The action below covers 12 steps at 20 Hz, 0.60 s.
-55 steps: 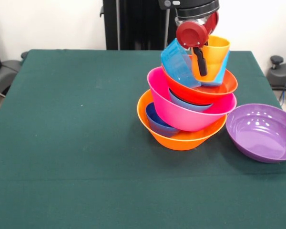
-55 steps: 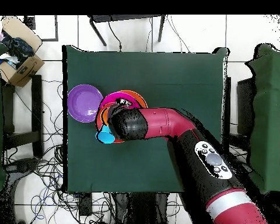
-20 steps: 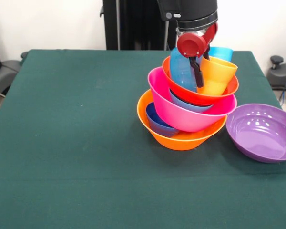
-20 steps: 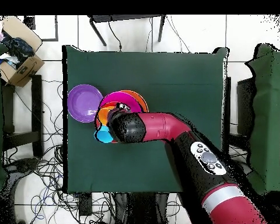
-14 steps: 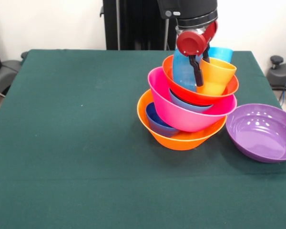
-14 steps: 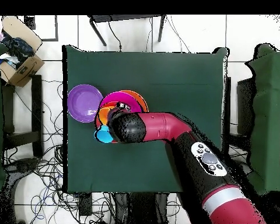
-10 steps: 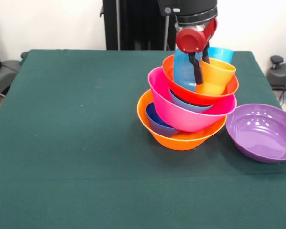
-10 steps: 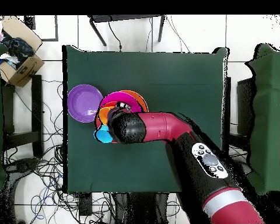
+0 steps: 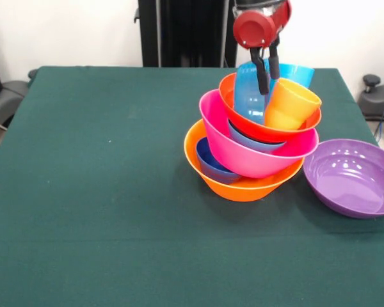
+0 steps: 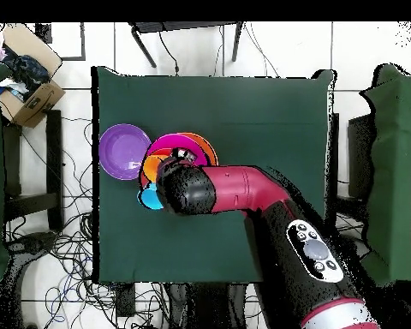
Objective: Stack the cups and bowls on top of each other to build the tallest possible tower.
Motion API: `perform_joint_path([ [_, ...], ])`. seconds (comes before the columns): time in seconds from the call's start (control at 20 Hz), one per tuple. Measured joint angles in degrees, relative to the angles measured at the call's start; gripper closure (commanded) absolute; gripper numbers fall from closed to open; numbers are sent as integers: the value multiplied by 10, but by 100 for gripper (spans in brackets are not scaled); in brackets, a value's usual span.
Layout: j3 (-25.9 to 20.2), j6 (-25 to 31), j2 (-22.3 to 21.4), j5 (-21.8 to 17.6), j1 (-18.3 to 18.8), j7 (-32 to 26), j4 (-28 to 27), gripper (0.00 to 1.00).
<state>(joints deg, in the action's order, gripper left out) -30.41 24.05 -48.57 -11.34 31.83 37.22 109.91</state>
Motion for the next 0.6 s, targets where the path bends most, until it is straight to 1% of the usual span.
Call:
perform_joint_path([
  [0.15, 0, 13, -19, 6, 0, 0, 1, 0],
  [0.3, 0, 24, -29, 12, 0, 0, 3, 0],
  [0.6, -2, 49, -58, 45, 0, 0, 10, 0],
])
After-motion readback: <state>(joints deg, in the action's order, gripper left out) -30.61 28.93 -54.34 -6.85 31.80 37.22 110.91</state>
